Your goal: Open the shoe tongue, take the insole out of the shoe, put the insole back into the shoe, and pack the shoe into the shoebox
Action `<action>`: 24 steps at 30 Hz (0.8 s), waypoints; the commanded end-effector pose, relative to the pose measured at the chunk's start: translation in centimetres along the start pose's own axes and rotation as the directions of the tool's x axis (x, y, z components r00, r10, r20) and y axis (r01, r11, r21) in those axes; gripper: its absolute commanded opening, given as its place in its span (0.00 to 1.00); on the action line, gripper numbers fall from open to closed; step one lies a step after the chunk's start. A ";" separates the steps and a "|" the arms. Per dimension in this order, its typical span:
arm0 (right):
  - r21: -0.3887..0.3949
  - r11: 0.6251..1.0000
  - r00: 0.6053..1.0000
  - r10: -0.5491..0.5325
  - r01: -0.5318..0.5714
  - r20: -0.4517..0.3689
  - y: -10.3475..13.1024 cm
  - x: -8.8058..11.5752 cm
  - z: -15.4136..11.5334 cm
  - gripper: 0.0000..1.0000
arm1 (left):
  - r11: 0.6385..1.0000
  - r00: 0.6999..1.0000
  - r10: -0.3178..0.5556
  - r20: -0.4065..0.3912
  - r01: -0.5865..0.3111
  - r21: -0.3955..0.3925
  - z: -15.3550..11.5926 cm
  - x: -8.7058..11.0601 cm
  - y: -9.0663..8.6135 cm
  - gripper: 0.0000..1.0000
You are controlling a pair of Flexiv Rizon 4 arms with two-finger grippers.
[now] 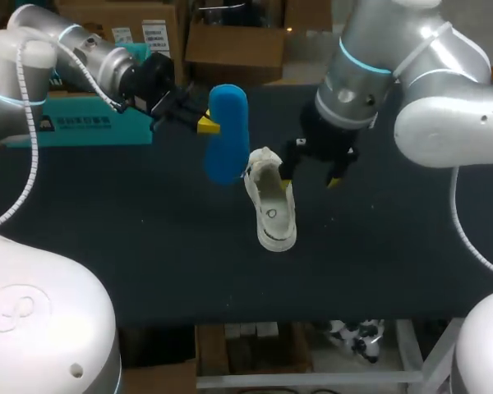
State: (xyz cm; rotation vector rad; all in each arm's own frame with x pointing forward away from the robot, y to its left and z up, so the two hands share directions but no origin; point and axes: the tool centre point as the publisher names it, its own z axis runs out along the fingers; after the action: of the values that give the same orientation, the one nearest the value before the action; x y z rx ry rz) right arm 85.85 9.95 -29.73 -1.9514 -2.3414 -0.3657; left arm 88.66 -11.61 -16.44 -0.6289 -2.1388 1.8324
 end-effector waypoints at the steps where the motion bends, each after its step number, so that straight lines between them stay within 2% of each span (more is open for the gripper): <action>1: -0.038 0.998 0.995 0.043 -0.047 -0.092 -2.7 -1.4 -1.3 1.00 | 0.999 0.999 0.009 0.032 -0.010 0.048 1.4 2.1 -0.4 0.00; 6: -0.042 0.992 0.984 0.113 -0.120 -0.141 -4.6 -1.4 -1.3 1.00 | 0.992 1.000 0.001 0.006 -0.002 0.128 1.9 4.3 -2.0 0.00; 12: -0.041 0.977 0.963 0.197 -0.208 -0.185 -6.0 -1.1 -1.0 1.00 | 0.985 1.000 -0.025 0.017 0.022 0.170 2.1 6.0 -3.8 0.00; 17: -0.022 0.956 0.942 0.285 -0.293 -0.177 -6.6 -0.2 -0.8 1.00 | 0.983 0.998 -0.057 0.018 0.053 0.178 3.2 6.3 -5.1 0.00; 20: -0.020 0.948 0.940 0.311 -0.317 -0.141 -6.8 0.0 -1.0 1.00 | 0.981 0.996 -0.090 0.008 0.087 0.172 4.2 6.3 -5.5 0.00; 22: -0.020 0.948 0.940 0.311 -0.317 -0.141 -6.8 0.0 -1.0 1.00 | 0.974 0.992 -0.123 -0.007 0.123 0.191 4.5 6.1 -5.5 0.00; 24: -0.020 0.948 0.940 0.311 -0.317 -0.141 -6.8 0.0 -1.0 1.00 | 0.955 0.986 -0.165 -0.029 0.167 0.244 4.6 5.7 -5.5 0.00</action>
State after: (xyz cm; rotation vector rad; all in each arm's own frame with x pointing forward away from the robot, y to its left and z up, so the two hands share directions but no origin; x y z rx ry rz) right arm 79.19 8.31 -29.75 -2.1832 -1.9091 -0.5089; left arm 80.65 -13.01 -11.91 -0.4253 -1.8993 1.9313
